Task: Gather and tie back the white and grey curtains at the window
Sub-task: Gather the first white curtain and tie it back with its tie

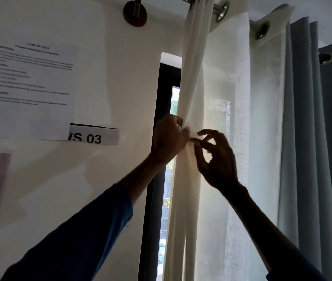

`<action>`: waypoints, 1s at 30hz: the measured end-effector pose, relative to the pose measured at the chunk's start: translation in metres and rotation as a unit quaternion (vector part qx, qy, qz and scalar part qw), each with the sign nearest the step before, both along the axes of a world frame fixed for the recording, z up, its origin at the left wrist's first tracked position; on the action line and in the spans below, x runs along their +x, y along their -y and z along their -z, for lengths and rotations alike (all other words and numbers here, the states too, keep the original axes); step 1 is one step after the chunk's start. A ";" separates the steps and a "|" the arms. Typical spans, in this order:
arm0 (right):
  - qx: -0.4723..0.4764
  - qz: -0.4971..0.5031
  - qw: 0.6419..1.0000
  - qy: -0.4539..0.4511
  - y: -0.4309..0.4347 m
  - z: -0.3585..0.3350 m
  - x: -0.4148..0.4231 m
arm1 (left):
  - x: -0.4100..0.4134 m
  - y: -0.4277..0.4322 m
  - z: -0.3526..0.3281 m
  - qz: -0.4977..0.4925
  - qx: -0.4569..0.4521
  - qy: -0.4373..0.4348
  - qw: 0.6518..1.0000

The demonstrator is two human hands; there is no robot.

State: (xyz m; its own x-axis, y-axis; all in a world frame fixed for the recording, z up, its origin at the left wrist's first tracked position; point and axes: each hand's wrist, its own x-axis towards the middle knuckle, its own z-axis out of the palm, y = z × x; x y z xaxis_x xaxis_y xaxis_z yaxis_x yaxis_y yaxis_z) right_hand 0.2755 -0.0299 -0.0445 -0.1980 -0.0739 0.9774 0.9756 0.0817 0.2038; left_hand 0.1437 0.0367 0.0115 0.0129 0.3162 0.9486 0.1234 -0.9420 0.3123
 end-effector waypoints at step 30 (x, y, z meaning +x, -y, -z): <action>-0.040 0.001 0.996 -0.079 0.005 -0.059 -0.052 | -0.029 -0.016 0.008 -0.097 0.082 0.009 0.992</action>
